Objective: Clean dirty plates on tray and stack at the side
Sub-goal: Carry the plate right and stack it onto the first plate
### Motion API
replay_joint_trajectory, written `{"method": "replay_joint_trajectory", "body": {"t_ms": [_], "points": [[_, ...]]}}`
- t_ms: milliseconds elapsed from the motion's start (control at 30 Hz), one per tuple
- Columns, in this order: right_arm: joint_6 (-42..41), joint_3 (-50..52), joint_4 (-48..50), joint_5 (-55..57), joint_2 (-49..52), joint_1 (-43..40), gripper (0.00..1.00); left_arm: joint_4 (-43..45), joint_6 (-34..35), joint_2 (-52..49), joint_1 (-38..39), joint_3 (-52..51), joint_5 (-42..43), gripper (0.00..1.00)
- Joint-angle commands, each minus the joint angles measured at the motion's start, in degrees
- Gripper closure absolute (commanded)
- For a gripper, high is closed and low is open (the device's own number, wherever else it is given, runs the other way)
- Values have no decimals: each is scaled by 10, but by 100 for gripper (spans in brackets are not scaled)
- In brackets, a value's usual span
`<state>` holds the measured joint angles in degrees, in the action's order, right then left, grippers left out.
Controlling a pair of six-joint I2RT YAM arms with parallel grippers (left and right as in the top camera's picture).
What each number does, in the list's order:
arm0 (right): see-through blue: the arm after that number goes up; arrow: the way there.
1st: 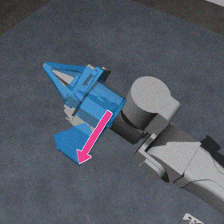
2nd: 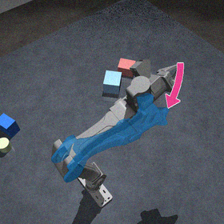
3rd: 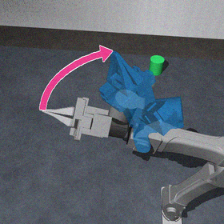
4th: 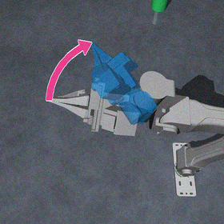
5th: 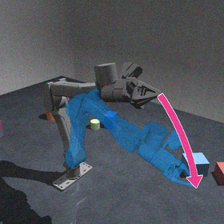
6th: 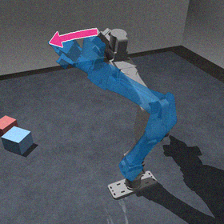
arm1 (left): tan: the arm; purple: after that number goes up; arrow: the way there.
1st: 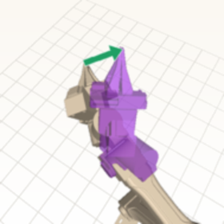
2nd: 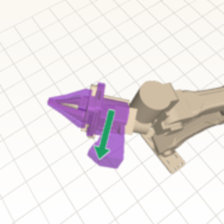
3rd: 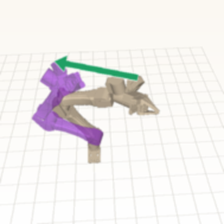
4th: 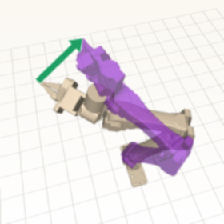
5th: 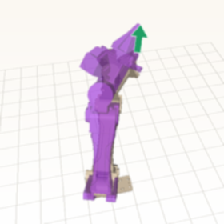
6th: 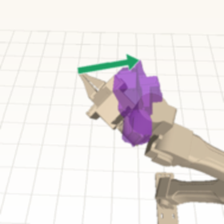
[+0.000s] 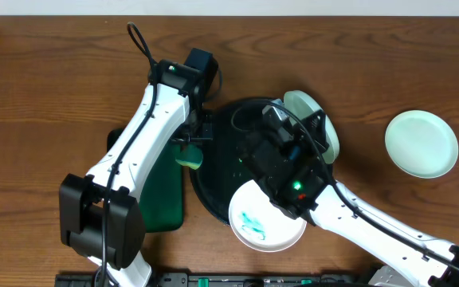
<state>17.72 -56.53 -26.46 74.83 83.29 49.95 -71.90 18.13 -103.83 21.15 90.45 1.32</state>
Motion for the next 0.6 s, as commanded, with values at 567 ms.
{"method": "replay_joint_trajectory", "body": {"t_ms": [567], "points": [[-555,-9,-174,-467,-22,-316,99,-5,-5,-8,-2,-5,-5,93]]}}
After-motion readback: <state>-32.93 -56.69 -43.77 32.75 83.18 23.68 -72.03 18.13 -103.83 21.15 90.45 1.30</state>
